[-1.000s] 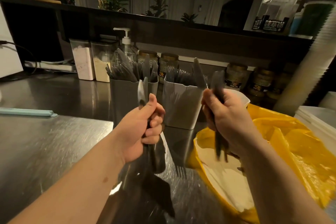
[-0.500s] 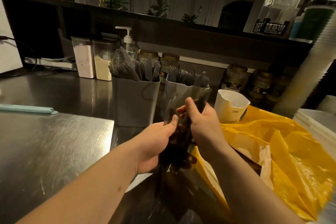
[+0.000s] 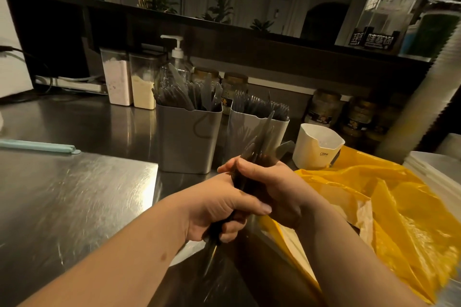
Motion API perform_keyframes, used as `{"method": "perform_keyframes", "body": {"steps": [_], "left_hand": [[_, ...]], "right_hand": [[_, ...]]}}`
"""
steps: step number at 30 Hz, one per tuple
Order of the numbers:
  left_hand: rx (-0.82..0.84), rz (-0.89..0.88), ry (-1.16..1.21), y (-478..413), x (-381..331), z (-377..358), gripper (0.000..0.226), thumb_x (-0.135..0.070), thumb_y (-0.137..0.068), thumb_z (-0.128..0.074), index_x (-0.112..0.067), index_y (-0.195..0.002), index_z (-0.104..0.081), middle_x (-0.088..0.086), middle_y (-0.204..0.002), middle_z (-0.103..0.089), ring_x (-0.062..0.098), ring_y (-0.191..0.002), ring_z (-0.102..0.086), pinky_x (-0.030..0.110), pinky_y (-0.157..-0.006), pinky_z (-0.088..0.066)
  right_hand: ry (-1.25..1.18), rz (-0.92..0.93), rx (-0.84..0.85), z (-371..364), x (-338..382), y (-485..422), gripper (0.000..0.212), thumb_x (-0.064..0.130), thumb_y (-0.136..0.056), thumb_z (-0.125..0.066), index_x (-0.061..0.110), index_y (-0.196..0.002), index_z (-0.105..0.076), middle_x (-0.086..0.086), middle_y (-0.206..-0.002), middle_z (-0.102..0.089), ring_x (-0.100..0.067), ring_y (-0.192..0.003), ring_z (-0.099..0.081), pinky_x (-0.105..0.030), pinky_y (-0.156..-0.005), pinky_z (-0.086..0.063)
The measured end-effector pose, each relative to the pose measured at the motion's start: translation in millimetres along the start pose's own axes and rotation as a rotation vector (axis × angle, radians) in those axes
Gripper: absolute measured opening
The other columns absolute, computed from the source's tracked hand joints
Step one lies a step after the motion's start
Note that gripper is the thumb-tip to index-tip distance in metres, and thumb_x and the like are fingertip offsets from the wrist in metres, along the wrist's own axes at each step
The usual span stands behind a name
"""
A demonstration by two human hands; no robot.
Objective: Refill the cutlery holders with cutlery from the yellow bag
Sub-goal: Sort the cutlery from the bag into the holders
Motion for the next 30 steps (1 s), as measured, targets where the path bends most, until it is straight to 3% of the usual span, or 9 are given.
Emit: {"method": "perform_keyframes", "body": {"steps": [6, 9, 11, 13, 16, 19, 23, 26, 30], "left_hand": [[-0.136, -0.051, 0.03, -2.8, 0.1, -5.6, 0.02, 0.001, -0.092, -0.061, -0.01, -0.108, -0.058, 0.005, -0.06, -0.056, 0.015, -0.049, -0.052, 0.027, -0.049, -0.044], [-0.197, -0.073, 0.02, -2.6, -0.2, -5.3, 0.026, -0.02, -0.075, -0.077, -0.016, -0.1, -0.07, 0.003, -0.07, -0.068, 0.018, -0.069, -0.064, 0.031, -0.063, -0.053], [-0.241, -0.041, -0.026, -4.4, 1.6, -2.9, 0.036, -0.027, -0.067, -0.079, -0.018, -0.101, -0.072, 0.004, -0.076, -0.071, 0.022, -0.078, -0.066, 0.036, -0.071, -0.056], [-0.285, -0.017, -0.054, -8.5, 4.6, -2.4, 0.026, -0.018, -0.079, -0.078, -0.019, -0.104, -0.072, 0.008, -0.084, -0.073, 0.024, -0.083, -0.065, 0.037, -0.074, -0.055], [-0.309, -0.04, -0.021, -14.3, 8.6, -4.9, 0.021, -0.012, -0.086, -0.074, -0.017, -0.107, -0.073, 0.011, -0.093, -0.074, 0.026, -0.087, -0.059, 0.038, -0.076, -0.048], [-0.289, -0.076, -0.018, -15.7, 9.4, -6.9, 0.018, -0.011, -0.088, -0.072, -0.017, -0.106, -0.073, 0.003, -0.085, -0.074, 0.022, -0.082, -0.062, 0.037, -0.073, -0.052], [-0.323, -0.077, -0.034, -19.7, 14.2, -1.7, 0.021, -0.009, -0.097, -0.062, -0.023, -0.11, -0.07, 0.004, -0.092, -0.075, 0.025, -0.094, -0.064, 0.04, -0.079, -0.055], [-0.334, -0.092, -0.073, -20.1, 14.0, 0.7, 0.019, -0.012, -0.097, -0.062, -0.025, -0.104, -0.073, 0.01, -0.088, -0.069, 0.021, -0.081, -0.054, 0.039, -0.073, -0.043], [-0.326, -0.104, -0.083, -15.0, 10.0, 3.5, 0.018, -0.013, -0.094, -0.066, -0.025, -0.105, -0.074, 0.011, -0.087, -0.069, 0.016, -0.073, -0.055, 0.032, -0.069, -0.046]], "right_hand": [[0.027, 0.109, -0.16, -10.7, 2.5, -1.6, 0.038, 0.03, -0.099, -0.059, -0.004, -0.117, -0.058, -0.014, -0.092, -0.075, -0.027, -0.097, -0.074, -0.039, -0.085, -0.06], [-0.045, 0.236, -0.272, -11.4, 8.8, -1.0, 0.033, 0.029, -0.1, -0.055, -0.002, -0.11, -0.055, -0.021, -0.082, -0.068, -0.028, -0.091, -0.075, -0.04, -0.076, -0.062], [-0.163, 0.335, -0.344, -8.5, 14.8, 0.2, 0.024, 0.026, -0.1, -0.054, 0.002, -0.101, -0.056, -0.011, -0.07, -0.064, -0.026, -0.074, -0.074, -0.037, -0.068, -0.061], [-0.234, 0.431, -0.376, -3.2, 18.7, 1.4, 0.016, 0.024, -0.097, -0.057, 0.008, -0.095, -0.056, -0.003, -0.064, -0.056, -0.02, -0.057, -0.062, -0.034, -0.061, -0.057], [-0.139, 0.501, -0.355, -0.8, 17.2, 0.7, 0.019, 0.026, -0.087, -0.066, 0.012, -0.094, -0.055, -0.001, -0.061, -0.051, -0.015, -0.053, -0.054, -0.031, -0.059, -0.052], [0.037, 0.499, -0.342, -5.7, 10.5, -2.6, 0.019, 0.022, -0.088, -0.069, 0.01, -0.096, -0.057, -0.001, -0.063, -0.057, -0.02, -0.063, -0.064, -0.033, -0.068, -0.057], [0.306, 0.401, -0.308, -10.6, 0.4, -6.4, 0.018, 0.026, -0.088, -0.073, 0.01, -0.093, -0.064, -0.001, -0.075, -0.068, -0.018, -0.082, -0.072, -0.031, -0.077, -0.06], [0.36, 0.334, -0.305, -9.7, -0.8, -6.3, 0.018, 0.03, -0.088, -0.074, 0.013, -0.086, -0.067, 0.01, -0.069, -0.067, -0.005, -0.076, -0.069, -0.021, -0.068, -0.052], [0.385, 0.336, -0.357, -4.1, 6.3, -8.1, 0.018, 0.027, -0.086, -0.077, 0.014, -0.079, -0.066, 0.013, -0.059, -0.061, 0.002, -0.065, -0.063, -0.017, -0.061, -0.048]]}}
Point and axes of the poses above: each hand's wrist, its own y-axis away from the middle knuckle, its own z-axis out of the back of the hand, x = y × z, the point moved 1 cm from there along -y, towards the middle knuckle
